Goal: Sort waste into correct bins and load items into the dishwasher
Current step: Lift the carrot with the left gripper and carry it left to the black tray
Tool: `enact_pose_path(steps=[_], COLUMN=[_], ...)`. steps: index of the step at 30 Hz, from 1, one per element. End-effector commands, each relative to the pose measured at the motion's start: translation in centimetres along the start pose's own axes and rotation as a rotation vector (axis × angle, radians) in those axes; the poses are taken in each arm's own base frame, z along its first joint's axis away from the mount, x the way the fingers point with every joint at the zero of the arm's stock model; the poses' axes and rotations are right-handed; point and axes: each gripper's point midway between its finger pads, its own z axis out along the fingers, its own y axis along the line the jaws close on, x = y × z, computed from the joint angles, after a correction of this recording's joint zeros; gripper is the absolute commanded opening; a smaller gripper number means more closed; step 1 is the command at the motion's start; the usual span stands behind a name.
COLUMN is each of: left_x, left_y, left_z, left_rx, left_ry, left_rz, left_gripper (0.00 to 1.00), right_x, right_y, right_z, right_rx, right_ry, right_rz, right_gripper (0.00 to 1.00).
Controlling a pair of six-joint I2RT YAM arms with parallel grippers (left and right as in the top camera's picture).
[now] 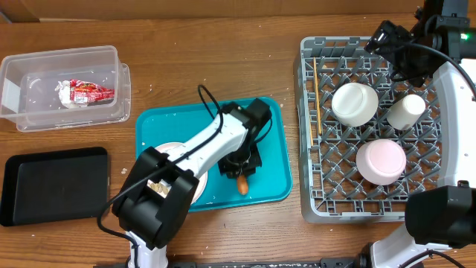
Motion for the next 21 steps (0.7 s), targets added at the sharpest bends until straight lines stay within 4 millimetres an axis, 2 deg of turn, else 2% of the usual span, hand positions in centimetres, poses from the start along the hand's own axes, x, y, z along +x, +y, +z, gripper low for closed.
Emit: enact_pose_path(steps=[1,5,8,10,14,15,21], left_x=[-3.0,-5.9,-8.1,-9.4,-11.3,-11.8,-13.1], left_y=[0.7,5.2,9.6,12.7,17.9,19.9,26.9], left_z=[-3.2,-6.7,-9.1,-10.2,-10.8,-10.9,-10.9], left_rx=[-0.009,-0.103,-0.149,-0.151,-0.128,-0.118,-0.071], left_ry=[-0.076,-0.117,-0.133,-0.126,-0.111,-0.107,-0.099], left_rz=[-0.011,-0.126,-0.249,-0.352,-0.522,-0.595,-0.846], left_gripper=[0.14,0.13,0.06,0.06,0.06,0.07,0.07], right_x=[-0.2,-0.2,-0.2,-0.2,-0.2,-0.2,-0.2], right_y=[0.2,0.2,0.2,0.2,0.2,0.2,0.2], right_z=[-0.3,-0.3,-0.3,-0.3,-0.3,-0.3,-0.3], right_rx=[-0.011,-0.01,-0.01,-0.01,-0.01,-0.01,-0.011], right_ry=[-0.009,-0.01,-0.01,-0.01,-0.01,-0.01,-0.009], right_rz=[0.001,0.001,0.001,0.001,0.001,0.002,0.001], right_gripper=[1.0,1.0,1.0,1.0,1.0,1.0,1.0])
